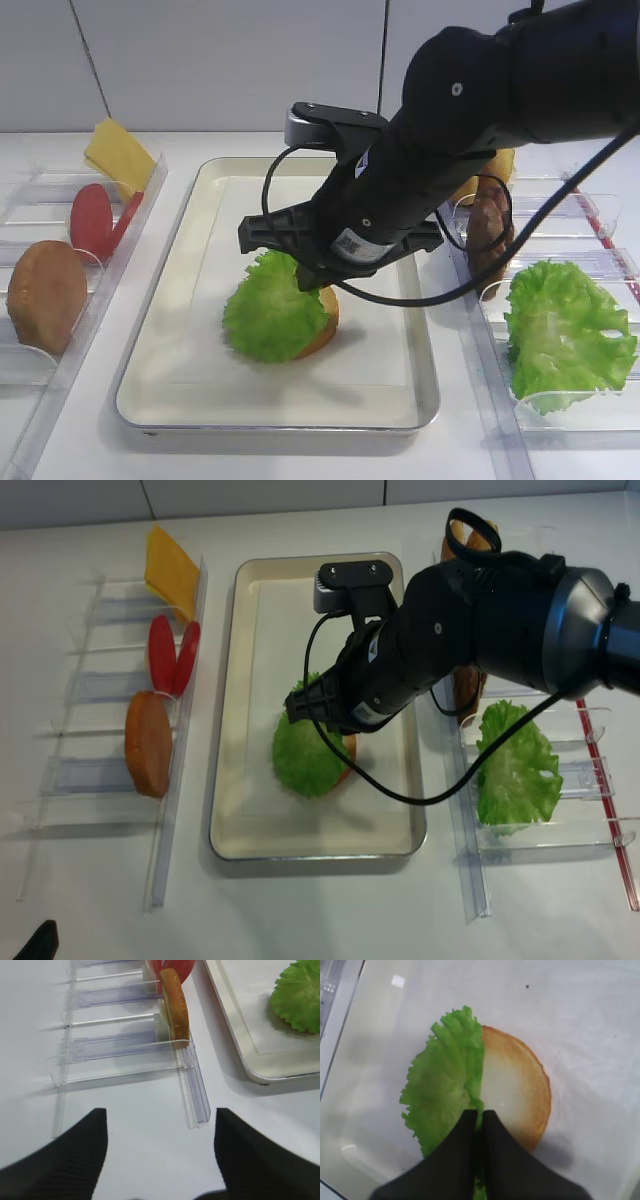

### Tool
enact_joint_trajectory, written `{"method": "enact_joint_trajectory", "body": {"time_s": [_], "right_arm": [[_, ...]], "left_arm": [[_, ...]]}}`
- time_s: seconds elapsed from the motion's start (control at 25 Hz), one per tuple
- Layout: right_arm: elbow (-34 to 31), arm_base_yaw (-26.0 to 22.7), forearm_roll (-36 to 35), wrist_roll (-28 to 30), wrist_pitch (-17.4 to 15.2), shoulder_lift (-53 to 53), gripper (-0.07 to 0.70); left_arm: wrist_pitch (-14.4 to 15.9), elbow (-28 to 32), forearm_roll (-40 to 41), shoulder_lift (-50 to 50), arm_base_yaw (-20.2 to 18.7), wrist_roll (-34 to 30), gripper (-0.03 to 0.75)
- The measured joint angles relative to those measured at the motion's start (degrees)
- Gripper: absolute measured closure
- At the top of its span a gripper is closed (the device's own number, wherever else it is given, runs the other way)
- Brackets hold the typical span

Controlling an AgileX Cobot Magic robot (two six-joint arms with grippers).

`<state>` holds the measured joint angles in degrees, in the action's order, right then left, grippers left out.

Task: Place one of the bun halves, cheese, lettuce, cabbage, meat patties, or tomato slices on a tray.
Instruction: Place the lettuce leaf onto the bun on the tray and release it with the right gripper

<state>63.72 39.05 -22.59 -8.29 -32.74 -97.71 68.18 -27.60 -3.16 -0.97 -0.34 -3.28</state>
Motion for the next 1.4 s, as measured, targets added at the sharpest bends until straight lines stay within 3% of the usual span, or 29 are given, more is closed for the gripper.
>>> {"method": "enact_joint_trajectory", "body": {"time_s": [0.2,0.28,0.36,0.52,0.64,1.12,1.4], "right_arm": [[0.0,0.0,0.8,-0.4,-0.7,0.0,0.603],[0.0,0.0,1.4,-0.3,-0.9,0.0,0.557],[0.0,0.0,2.4,-0.3,-1.0,0.0,0.475],[0.0,0.0,3.7,-0.5,-1.0,0.0,0.2],[0.0,0.0,5.3,-0.6,-0.5,0.0,0.101],[0.0,0.0,12.5,-0.4,-0.5,0.0,0.074],[0.0,0.0,15.8,5.4,-0.9,1.3,0.073]], "left_arm": [[0.0,0.0,0.0,0.0,0.0,0.0,0.249],[0.0,0.0,0.0,0.0,0.0,0.0,0.249],[0.0,0.0,0.0,0.0,0.0,0.0,0.249],[0.0,0.0,0.0,0.0,0.0,0.0,0.249],[0.0,0.0,0.0,0.0,0.0,0.0,0.249],[0.0,0.0,0.0,0.0,0.0,0.0,0.249],[0.0,0.0,0.0,0.0,0.0,0.0,0.249]]}}
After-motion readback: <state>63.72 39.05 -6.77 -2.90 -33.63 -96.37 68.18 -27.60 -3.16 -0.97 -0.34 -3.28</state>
